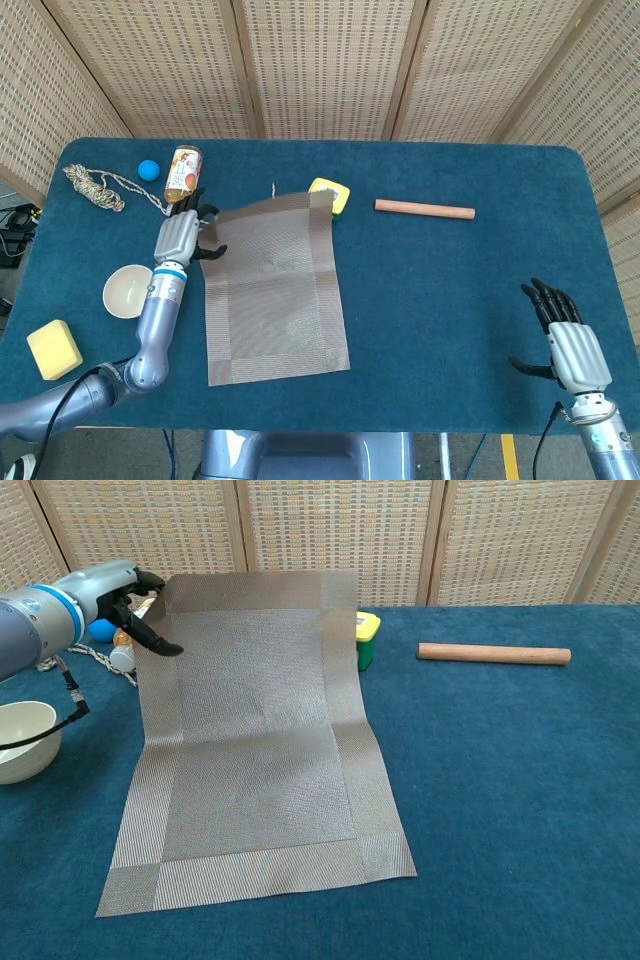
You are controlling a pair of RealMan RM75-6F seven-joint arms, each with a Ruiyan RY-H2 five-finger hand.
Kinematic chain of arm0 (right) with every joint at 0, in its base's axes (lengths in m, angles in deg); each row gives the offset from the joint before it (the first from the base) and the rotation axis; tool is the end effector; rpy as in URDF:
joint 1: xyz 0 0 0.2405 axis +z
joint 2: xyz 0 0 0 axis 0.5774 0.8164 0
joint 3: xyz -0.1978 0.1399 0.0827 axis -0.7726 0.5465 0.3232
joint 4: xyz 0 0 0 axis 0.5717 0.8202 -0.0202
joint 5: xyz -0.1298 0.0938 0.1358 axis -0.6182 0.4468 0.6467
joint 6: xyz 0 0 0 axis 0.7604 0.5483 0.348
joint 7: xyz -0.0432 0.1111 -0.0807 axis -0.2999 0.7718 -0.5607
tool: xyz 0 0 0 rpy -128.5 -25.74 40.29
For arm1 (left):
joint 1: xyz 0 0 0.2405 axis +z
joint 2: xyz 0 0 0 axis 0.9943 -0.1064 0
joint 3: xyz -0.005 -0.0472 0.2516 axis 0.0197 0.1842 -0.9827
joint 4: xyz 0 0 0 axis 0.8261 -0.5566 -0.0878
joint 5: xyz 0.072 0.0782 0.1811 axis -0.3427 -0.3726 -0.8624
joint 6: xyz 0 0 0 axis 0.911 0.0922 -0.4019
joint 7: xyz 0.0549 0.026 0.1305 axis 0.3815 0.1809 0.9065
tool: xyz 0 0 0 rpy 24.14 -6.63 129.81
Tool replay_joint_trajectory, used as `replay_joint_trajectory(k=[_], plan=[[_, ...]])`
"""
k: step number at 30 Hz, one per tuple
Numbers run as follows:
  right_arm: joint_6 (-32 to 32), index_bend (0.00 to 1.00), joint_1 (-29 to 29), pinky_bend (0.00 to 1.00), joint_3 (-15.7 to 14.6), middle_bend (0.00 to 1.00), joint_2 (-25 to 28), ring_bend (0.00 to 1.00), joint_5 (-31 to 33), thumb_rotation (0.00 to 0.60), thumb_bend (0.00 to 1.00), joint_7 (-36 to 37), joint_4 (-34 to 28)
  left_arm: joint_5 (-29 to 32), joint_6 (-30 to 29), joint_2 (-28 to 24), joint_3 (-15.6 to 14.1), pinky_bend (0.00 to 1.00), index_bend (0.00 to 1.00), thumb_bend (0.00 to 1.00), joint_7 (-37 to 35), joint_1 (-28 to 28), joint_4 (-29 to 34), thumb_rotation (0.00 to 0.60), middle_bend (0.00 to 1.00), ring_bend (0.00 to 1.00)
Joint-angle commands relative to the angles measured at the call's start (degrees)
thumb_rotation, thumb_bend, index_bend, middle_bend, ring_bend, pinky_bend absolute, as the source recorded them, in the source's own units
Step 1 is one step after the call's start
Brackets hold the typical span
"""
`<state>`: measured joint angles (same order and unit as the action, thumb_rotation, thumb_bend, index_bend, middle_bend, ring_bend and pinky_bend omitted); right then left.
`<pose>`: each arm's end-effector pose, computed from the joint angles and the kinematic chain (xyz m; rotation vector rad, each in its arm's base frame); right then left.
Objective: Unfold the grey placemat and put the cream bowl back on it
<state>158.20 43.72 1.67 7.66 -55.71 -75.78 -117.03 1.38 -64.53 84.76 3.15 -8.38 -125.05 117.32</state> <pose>-0.2986 -0.1981 0.1419 1.4074 -1.1103 0.9901 -0.1526 0.4073 0.0107 -1.3384 -1.3104 -0.9992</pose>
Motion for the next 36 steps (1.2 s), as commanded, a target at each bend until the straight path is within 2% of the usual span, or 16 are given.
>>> replay_joint_trajectory(k=[1,7,12,16,18,24,31,34,36], plan=[[-0.3,0.0,0.1,0.0,0.0,0.0,-0.2,0.0,0.2,0.6,0.07,-0.5,0.0,6.4,2.9,-1.9,0.4,0.0,0.01,0.01,2.0,-2.3,-2.1,0.6,0.0,0.0],[-0.6,0.0,0.2,0.0,-0.2,0.0,-0.6,0.0,0.2,0.6,0.07,-0.9,0.0,6.7,2.9,-4.4,-0.6,0.0,0.0,0.0,-1.8,-0.3,-1.2,0.6,0.0,0.0],[-0.5,0.0,0.2,0.0,-0.2,0.0,-0.8,0.0,-0.1,0.6,0.07,-0.9,0.2,0.2,1.2,-7.7,-3.0,0.0,0.0,0.0,-8.2,3.8,3.5,0.6,0.0,0.0],[0.1,0.0,0.1,0.0,-0.3,0.0,-0.9,0.0,-0.6,0.6,0.07,-0.8,0.1,-9.6,-2.6,-11.7,-7.8,0.0,0.0,0.01,-10.7,8.2,8.1,0.6,0.0,0.0],[0.5,0.0,0.0,0.0,-0.4,0.0,-0.9,0.0,-1.3,0.6,0.07,-0.8,0.1,-15.8,-6.6,-14.1,-11.2,0.0,0.0,0.02,-10.4,10.7,10.6,0.6,0.0,0.0],[1.3,0.0,-0.2,0.0,-0.7,0.0,-1.0,0.0,-2.4,0.6,0.07,-0.7,-0.1,-28.1,-16.2,-18.7,-18.9,0.0,0.0,0.01,-10.6,17.1,16.4,0.6,0.0,0.0],[2.1,0.0,-0.2,0.0,-1.1,0.0,-1.7,0.0,-4.1,0.6,0.04,-1.5,0.1,-36.1,-24.1,-22.0,-26.2,0.0,0.0,0.01,-9.1,23.3,20.1,0.6,0.0,0.0],[2.9,0.0,-0.3,0.0,-1.6,0.0,-2.8,0.0,-5.8,0.6,0.03,-3.2,0.2,-42.0,-30.8,-23.2,-30.7,0.0,0.0,0.01,-9.6,28.2,20.1,0.6,0.0,0.0],[3.5,0.0,-0.3,0.0,-1.7,0.0,-3.7,0.0,-6.6,0.6,0.02,-3.8,0.4,-44.6,-34.2,-22.9,-31.9,0.0,0.0,0.01,-10.9,30.3,18.5,0.6,0.0,0.0]])
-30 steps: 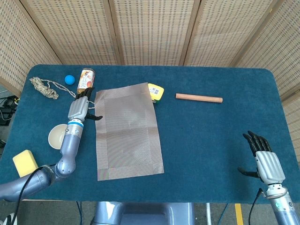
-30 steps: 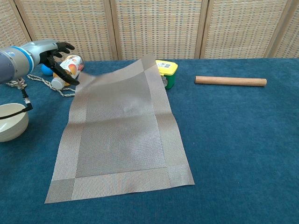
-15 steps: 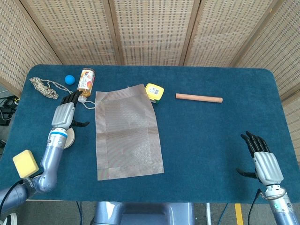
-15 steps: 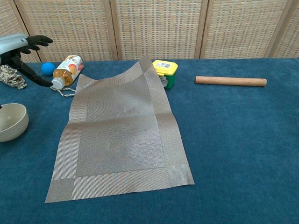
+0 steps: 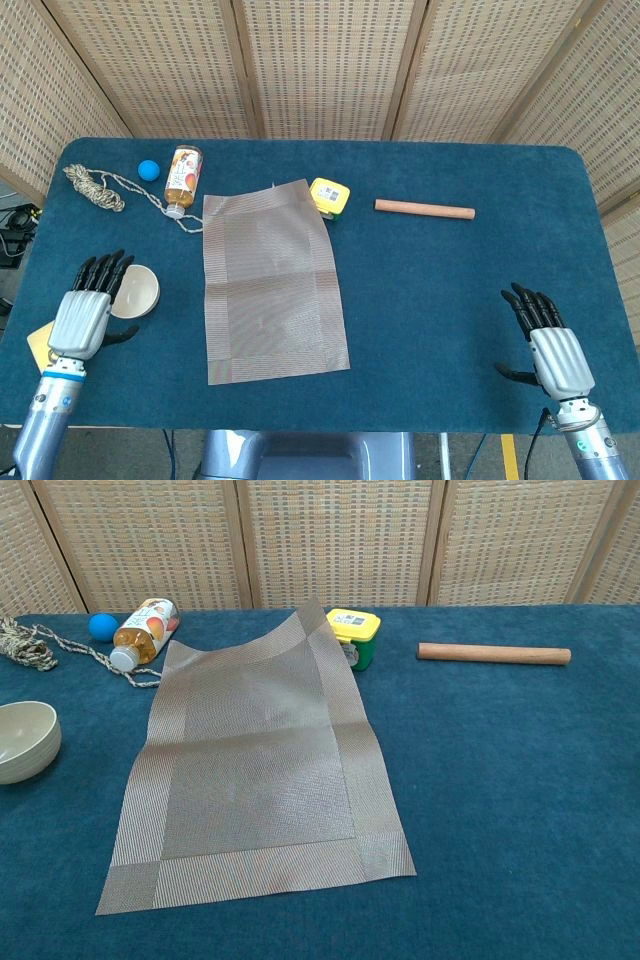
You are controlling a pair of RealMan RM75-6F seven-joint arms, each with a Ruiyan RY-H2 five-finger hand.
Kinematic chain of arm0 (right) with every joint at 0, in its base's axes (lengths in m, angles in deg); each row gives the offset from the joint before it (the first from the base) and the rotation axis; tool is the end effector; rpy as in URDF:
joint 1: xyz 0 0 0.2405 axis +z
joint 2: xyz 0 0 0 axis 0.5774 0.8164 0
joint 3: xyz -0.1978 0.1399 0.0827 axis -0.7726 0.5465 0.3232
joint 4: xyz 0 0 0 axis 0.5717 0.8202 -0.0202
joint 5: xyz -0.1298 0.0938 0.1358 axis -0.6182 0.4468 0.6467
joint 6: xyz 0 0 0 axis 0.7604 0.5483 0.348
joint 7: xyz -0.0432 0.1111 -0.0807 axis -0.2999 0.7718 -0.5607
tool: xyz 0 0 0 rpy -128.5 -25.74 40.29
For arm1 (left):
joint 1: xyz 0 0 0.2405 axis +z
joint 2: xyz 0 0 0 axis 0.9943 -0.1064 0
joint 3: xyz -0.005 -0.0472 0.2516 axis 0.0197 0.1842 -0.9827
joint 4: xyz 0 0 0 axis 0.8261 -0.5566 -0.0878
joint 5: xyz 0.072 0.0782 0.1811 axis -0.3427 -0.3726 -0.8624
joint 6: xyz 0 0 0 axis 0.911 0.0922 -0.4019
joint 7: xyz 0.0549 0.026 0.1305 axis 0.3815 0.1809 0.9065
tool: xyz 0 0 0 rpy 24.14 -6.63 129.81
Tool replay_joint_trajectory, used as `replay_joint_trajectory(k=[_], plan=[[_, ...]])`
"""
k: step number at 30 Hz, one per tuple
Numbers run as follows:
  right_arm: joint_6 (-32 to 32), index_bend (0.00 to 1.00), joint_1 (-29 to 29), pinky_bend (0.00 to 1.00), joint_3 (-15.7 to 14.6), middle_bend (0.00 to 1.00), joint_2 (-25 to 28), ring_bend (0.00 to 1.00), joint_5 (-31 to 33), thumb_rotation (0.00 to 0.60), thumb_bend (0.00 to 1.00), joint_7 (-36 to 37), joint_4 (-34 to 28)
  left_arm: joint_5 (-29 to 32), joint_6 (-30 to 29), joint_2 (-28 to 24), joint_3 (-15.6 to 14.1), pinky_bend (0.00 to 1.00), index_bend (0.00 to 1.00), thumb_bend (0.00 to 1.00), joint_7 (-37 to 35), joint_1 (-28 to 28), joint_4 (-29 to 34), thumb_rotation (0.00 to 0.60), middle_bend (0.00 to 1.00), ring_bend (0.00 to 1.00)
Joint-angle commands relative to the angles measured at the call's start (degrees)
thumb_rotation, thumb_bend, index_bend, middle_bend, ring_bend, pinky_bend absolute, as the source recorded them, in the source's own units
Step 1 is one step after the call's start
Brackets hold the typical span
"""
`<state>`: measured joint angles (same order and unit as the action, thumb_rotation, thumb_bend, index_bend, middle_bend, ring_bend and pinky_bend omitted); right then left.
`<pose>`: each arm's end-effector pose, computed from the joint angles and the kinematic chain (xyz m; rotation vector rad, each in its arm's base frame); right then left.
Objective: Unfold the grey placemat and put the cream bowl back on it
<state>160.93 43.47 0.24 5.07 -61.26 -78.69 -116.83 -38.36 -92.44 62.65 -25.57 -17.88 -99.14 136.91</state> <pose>-0.2827 -0.1902 0.1263 1.4897 -1.0453 1.0409 -0.2523 0.2254 0.0944 -1.5127 -0.8688 -0.9298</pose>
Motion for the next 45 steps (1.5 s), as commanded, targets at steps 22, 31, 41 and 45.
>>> replay_joint_trajectory(k=[22,31,41,45], plan=[[-8.7,0.0,7.0,0.0,0.3,0.0,-21.5,0.0,-3.1,0.6,0.0,-18.6,-2.4,-9.6,-11.5,-3.0,-3.7,0.0,0.0,0.01,-7.9,8.9,-2.3,0.6,0.0,0.0],[-11.4,0.0,9.2,0.0,3.0,0.0,-31.7,0.0,2.5,0.6,0.0,-23.7,0.8,-9.1,-9.7,-3.6,-3.2,0.0,0.0,0.01,-9.3,8.8,-1.9,0.6,0.0,0.0],[-13.9,0.0,10.7,0.0,3.4,0.0,-38.1,0.0,7.1,0.6,0.01,-25.3,6.5,-8.7,-9.1,-4.1,-2.6,0.0,0.0,0.01,-10.5,9.0,-1.7,0.6,0.0,0.0],[-14.5,0.0,11.1,0.0,3.2,0.0,-39.3,0.0,7.9,0.6,0.01,-24.9,8.2,-8.4,-8.8,-4.3,-2.3,0.0,0.0,0.02,-10.8,9.0,-1.8,0.6,0.0,0.0]])
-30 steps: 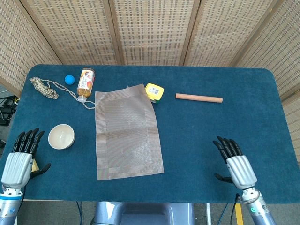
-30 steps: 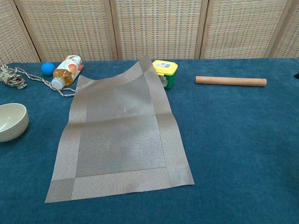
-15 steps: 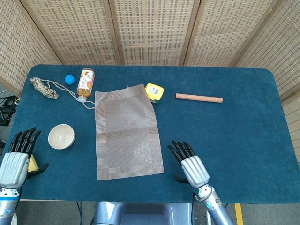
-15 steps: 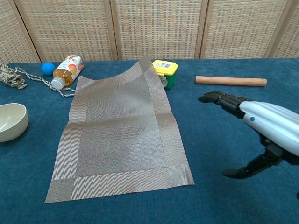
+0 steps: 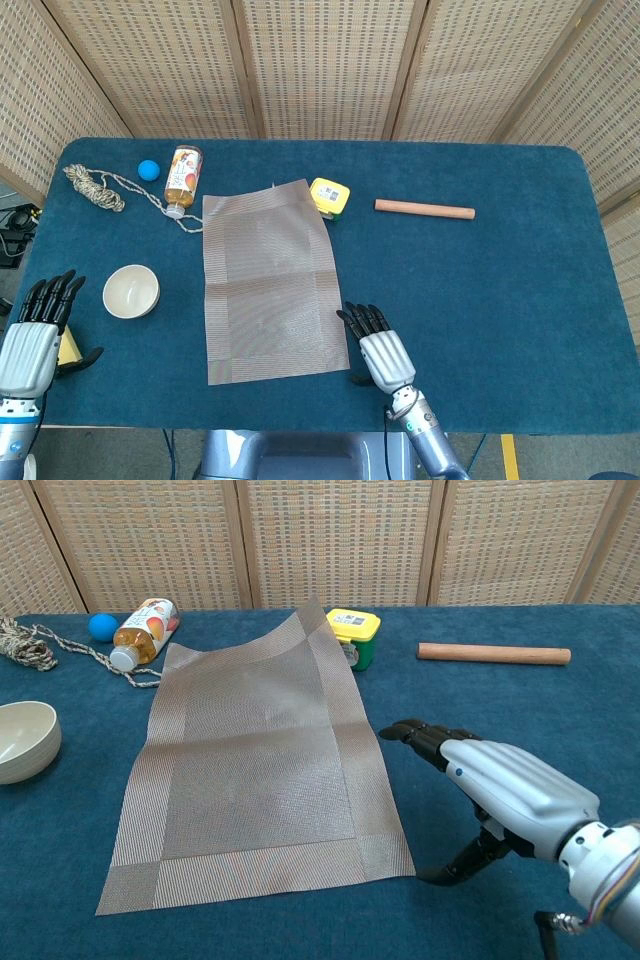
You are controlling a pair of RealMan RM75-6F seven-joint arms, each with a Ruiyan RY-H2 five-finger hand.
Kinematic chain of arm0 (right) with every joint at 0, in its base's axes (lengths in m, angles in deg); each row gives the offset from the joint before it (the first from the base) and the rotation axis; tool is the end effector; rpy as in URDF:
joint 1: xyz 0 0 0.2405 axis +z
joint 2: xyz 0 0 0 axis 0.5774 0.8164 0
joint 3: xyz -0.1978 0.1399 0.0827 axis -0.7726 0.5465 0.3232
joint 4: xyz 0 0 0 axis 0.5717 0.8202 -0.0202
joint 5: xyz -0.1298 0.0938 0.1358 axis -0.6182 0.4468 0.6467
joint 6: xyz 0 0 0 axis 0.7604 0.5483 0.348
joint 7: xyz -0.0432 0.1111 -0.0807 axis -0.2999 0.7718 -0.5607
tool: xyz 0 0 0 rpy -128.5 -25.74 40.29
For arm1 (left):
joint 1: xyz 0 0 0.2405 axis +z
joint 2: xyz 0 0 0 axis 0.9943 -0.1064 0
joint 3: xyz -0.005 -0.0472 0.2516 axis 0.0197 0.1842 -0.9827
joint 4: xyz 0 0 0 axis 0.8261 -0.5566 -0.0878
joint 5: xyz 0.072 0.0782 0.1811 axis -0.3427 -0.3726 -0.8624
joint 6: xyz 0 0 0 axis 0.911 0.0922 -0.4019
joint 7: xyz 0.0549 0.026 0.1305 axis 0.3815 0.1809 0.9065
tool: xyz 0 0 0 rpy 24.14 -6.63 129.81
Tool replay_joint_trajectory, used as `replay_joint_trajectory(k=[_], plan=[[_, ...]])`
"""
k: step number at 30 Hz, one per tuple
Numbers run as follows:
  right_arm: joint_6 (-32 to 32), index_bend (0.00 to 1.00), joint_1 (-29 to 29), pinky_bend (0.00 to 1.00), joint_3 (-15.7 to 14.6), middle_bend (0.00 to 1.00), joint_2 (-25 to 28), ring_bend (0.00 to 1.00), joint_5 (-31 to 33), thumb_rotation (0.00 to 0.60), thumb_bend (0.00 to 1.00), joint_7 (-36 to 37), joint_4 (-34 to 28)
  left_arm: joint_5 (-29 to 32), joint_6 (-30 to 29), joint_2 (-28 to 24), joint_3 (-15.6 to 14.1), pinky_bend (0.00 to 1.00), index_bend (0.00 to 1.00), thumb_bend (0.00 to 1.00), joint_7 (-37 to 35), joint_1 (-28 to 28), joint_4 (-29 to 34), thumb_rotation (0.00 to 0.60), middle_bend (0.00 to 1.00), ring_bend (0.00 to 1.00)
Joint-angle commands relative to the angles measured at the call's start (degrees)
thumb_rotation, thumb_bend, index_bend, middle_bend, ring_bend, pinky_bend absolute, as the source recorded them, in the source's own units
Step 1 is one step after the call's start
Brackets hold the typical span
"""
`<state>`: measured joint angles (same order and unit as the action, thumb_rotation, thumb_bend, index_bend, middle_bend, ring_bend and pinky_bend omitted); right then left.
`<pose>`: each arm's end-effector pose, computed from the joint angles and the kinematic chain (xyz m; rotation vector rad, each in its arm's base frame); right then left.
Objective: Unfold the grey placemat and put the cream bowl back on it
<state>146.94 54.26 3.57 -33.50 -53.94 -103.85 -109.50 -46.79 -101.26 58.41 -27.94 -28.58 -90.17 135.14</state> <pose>-0.1475 -0.2124 -0.0771 1.7458 -1.1628 1.1254 -0.2781 0.1765 0.1298 -1.4105 -0.8798 -1.0200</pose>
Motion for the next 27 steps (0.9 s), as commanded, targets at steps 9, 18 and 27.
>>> replay_joint_trajectory(k=[9,18,27], plan=[[-2.0,0.0,0.8,0.0,-0.1,0.0,-2.0,0.0,3.8,0.6,0.02,-0.4,2.4,0.1,0.6,-0.1,0.3,0.0,0.0,0.01,-0.2,0.1,-0.2,0.6,0.0,0.0],[-3.6,0.0,1.6,0.0,1.0,0.0,-2.9,0.0,7.8,0.6,0.01,-1.2,1.6,-0.2,0.6,-0.2,0.4,0.0,0.0,0.02,-0.3,0.3,0.1,0.6,0.0,0.0],[-4.8,0.0,2.9,0.0,2.3,0.0,-5.2,0.0,11.1,0.6,0.02,-1.6,4.4,0.3,1.2,-0.3,0.7,0.0,0.0,0.02,-0.8,0.3,-0.1,0.6,0.0,0.0]])
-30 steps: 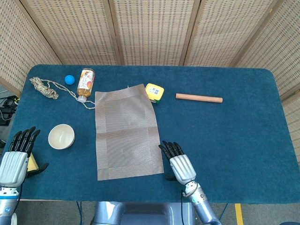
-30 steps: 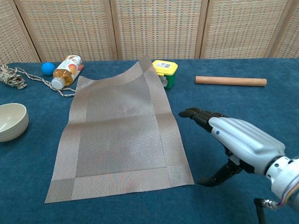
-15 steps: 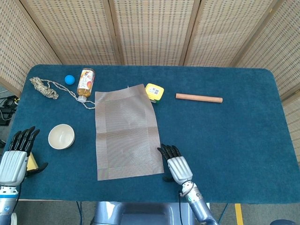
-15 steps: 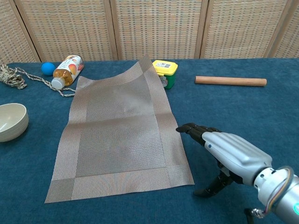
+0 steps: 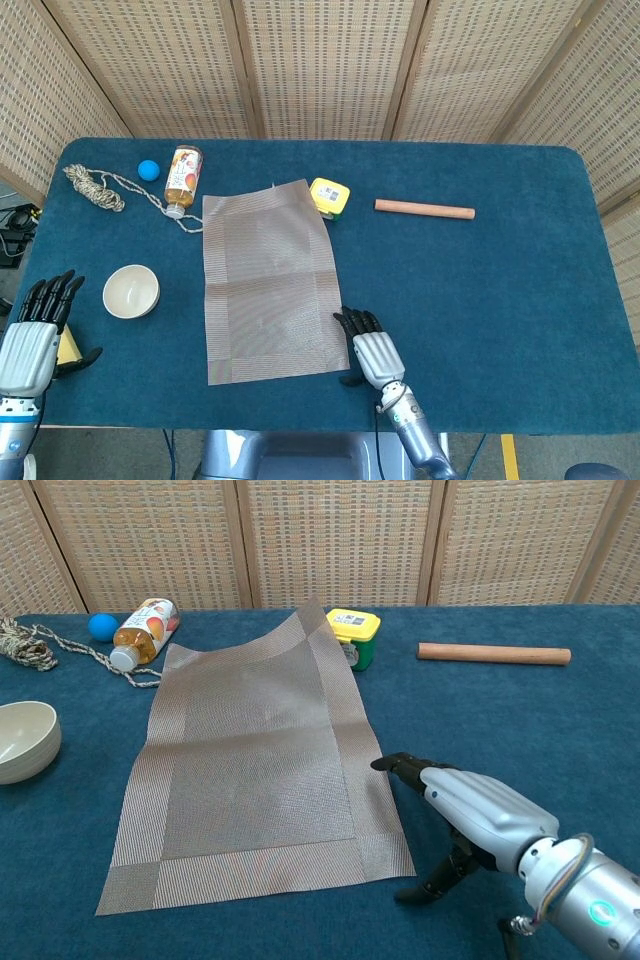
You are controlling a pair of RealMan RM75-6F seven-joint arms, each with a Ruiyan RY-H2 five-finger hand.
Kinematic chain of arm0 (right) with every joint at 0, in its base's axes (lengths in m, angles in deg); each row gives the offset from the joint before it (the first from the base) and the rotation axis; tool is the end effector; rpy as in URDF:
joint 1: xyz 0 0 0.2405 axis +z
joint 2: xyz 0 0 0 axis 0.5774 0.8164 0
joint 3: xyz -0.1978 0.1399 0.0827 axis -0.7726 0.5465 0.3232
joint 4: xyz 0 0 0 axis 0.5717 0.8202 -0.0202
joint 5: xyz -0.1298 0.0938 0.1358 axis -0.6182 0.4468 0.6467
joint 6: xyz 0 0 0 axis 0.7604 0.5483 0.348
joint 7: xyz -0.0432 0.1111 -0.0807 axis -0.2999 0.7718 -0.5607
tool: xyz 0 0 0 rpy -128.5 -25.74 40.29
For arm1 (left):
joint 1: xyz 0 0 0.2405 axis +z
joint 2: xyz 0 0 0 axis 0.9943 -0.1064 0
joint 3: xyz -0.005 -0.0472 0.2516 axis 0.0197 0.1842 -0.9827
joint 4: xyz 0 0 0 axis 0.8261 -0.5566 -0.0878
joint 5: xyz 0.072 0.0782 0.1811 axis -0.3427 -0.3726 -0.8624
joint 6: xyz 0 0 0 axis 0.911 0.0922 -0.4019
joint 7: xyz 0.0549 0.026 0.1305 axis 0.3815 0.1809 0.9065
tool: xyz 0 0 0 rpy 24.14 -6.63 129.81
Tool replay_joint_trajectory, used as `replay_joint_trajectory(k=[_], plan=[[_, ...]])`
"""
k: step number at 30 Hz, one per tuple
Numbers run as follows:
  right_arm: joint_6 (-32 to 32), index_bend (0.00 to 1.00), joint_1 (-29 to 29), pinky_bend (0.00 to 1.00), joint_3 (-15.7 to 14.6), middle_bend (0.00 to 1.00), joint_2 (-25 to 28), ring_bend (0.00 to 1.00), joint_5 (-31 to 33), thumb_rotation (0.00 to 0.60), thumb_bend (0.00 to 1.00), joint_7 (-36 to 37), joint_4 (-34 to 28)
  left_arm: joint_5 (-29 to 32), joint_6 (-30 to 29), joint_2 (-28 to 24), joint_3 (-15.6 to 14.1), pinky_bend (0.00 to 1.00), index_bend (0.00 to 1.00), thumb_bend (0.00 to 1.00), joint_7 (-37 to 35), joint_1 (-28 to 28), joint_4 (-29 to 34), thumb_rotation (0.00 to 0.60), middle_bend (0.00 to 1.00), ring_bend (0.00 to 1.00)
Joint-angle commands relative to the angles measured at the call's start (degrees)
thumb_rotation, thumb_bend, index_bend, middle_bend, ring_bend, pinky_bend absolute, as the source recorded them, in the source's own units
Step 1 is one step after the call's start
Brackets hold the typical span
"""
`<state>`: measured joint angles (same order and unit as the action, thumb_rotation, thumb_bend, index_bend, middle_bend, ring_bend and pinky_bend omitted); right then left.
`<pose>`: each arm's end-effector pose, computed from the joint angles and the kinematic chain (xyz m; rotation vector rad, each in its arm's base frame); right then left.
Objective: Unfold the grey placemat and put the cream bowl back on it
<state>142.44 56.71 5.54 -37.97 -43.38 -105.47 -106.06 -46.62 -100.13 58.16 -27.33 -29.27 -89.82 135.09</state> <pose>-0.1486 -0.2219 -0.1068 1.7206 -1.3188 1.0096 -0.2802 0.1772 0.1300 -1.4095 -0.8963 -1.0142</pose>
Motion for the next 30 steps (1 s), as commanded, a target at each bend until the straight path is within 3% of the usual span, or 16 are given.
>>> replay_joint_trajectory(k=[1,7,11,17,24,30], plan=[[-0.3,0.0,0.5,0.0,0.4,0.0,-1.0,0.0,0.6,0.6,0.02,0.0,1.3,0.2,0.1,0.0,0.1,0.0,0.0,0.02,-0.1,0.0,0.0,0.6,0.0,0.0],[0.8,0.0,1.4,0.0,0.9,0.0,-3.8,0.0,-0.8,0.6,0.04,2.6,6.1,0.7,0.3,0.0,0.5,0.0,0.0,0.02,-0.3,0.1,-0.1,0.6,0.0,0.0],[2.4,0.0,1.4,0.0,0.9,0.0,-5.0,0.0,-3.3,0.6,0.22,8.0,8.8,0.6,0.6,0.0,0.5,0.0,0.0,0.02,-0.4,0.0,-0.2,0.6,0.0,0.0],[6.4,0.0,1.1,0.0,0.1,0.0,-5.2,0.0,-8.6,0.6,0.37,16.0,10.5,0.4,0.8,0.2,0.4,0.0,0.0,0.02,-0.1,0.0,-0.1,0.6,0.0,0.0],[9.0,0.01,0.7,0.0,-0.7,0.0,-4.9,0.0,-11.4,0.6,0.41,21.9,10.9,0.2,1.0,0.2,0.4,0.0,0.0,0.02,-0.3,0.0,0.1,0.6,0.0,0.0],[9.8,0.34,0.6,0.0,-0.4,0.0,-5.9,0.0,-11.7,0.6,0.41,24.6,12.8,0.4,1.4,0.1,0.4,0.0,0.0,0.02,-0.6,0.0,0.1,0.6,0.0,0.0]])
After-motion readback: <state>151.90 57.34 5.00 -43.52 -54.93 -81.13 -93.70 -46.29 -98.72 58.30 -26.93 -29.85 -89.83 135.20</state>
